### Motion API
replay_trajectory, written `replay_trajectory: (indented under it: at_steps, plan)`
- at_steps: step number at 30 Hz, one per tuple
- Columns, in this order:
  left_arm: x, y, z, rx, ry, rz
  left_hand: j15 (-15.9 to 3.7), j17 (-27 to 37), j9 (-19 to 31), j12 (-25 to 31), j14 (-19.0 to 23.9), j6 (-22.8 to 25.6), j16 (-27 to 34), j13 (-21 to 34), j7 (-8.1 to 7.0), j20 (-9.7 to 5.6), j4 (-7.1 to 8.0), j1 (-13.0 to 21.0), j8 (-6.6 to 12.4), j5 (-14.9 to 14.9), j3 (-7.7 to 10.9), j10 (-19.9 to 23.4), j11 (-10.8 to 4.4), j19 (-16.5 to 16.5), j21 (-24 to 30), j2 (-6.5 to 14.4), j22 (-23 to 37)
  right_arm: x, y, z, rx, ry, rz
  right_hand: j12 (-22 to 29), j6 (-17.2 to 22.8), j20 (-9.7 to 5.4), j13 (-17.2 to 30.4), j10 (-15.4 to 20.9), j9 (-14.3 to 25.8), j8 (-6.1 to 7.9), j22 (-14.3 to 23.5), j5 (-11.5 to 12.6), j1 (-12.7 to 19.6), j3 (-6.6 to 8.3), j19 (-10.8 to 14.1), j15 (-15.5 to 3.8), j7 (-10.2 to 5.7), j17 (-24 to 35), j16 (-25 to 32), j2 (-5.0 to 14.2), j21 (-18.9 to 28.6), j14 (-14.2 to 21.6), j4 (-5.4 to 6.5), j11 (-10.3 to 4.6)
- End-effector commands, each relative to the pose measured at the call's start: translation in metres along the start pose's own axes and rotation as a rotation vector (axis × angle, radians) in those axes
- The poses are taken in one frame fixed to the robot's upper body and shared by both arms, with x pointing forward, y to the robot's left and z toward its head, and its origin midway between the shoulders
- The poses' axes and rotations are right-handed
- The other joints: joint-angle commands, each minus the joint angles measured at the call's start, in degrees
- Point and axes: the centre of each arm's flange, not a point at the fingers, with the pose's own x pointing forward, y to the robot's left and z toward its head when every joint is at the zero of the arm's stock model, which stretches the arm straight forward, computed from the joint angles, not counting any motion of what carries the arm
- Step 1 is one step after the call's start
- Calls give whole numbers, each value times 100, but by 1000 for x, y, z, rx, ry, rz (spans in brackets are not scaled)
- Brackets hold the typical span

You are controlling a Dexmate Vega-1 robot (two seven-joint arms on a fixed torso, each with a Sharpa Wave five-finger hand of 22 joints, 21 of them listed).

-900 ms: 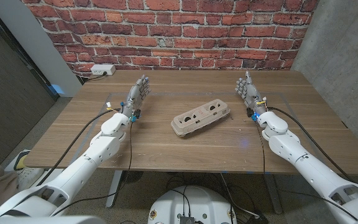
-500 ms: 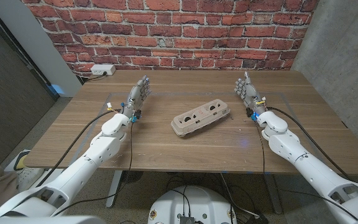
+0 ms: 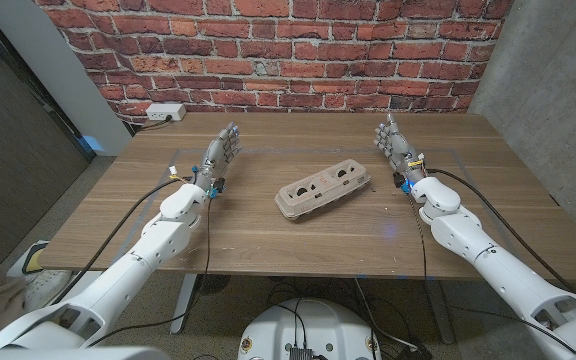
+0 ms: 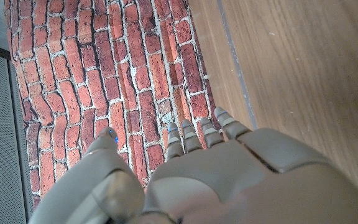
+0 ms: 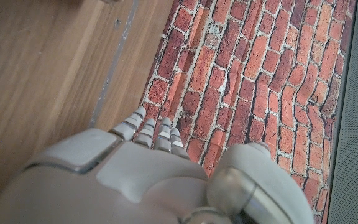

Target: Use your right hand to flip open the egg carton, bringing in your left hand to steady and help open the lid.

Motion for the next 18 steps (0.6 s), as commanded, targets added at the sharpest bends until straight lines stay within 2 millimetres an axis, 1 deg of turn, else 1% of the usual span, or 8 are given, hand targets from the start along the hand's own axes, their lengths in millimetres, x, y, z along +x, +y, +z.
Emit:
replay_trajectory:
  at_steps: [1,5,7,8,9,16,18]
  plan:
    - [-3,4,1,21,31,-19,-224,21,6,-13,-62,11,10,15,14,14,-6,10,11,40,29,-42,-19,-26,20,12,16,-3,9,9,-78,-14,40,-23,-63,-14,7,-91,17,24,13,31,246,37,-56,-67,-63,7,-19,-23,-3,-170,-164,-107]
    - [-7,0,0,9,28,-5,-224,21,5,-13,-68,-5,10,15,19,14,-5,9,5,39,28,-47,-2,-36,17,13,16,0,7,12,-76,7,73,-48,-87,-30,8,-174,18,22,11,34,351,65,-57,-82,-93,5,-9,-34,1,-203,-229,-145]
    - [-8,-3,0,7,32,-6,-225,22,5,-4,-71,-1,12,15,18,13,-5,7,7,38,26,-28,24,-37,18,14,16,-1,4,13,-81,17,75,-50,-118,57,8,-201,18,15,10,35,417,76,-38,-84,-105,5,0,-52,10,-218,-273,-160]
    - [-9,-4,1,7,36,-9,-223,22,5,-1,-70,3,13,15,22,6,-5,6,9,38,25,-22,3,-41,18,14,16,-2,3,13,-89,18,78,-50,-125,81,8,-206,18,14,10,35,437,79,-33,-84,-113,4,2,-59,12,-221,-287,-171]
    - [-9,-6,2,9,37,-13,-223,22,5,-2,-70,7,14,15,25,6,-5,5,11,37,24,-26,19,-43,17,13,16,-4,2,14,-90,15,79,-48,-125,88,8,-204,18,15,10,35,444,80,-35,-84,-115,4,3,-62,11,-224,-292,-171]
    - [-12,-15,11,32,29,-18,-205,22,5,1,-70,18,20,15,41,3,-3,-1,15,36,18,-24,32,-48,19,13,16,-14,0,20,-124,7,108,-42,-125,82,9,-214,18,19,9,36,512,88,-26,-109,-141,4,9,-88,15,-242,-339,-213]
    - [-10,-15,12,38,23,-18,-205,22,5,5,-68,21,22,15,37,3,-3,-3,16,35,16,-17,29,-48,20,12,16,-17,0,22,-153,1,113,-43,-155,81,9,-228,18,10,10,37,541,92,-30,-121,-171,3,10,-97,14,-252,-359,-257]
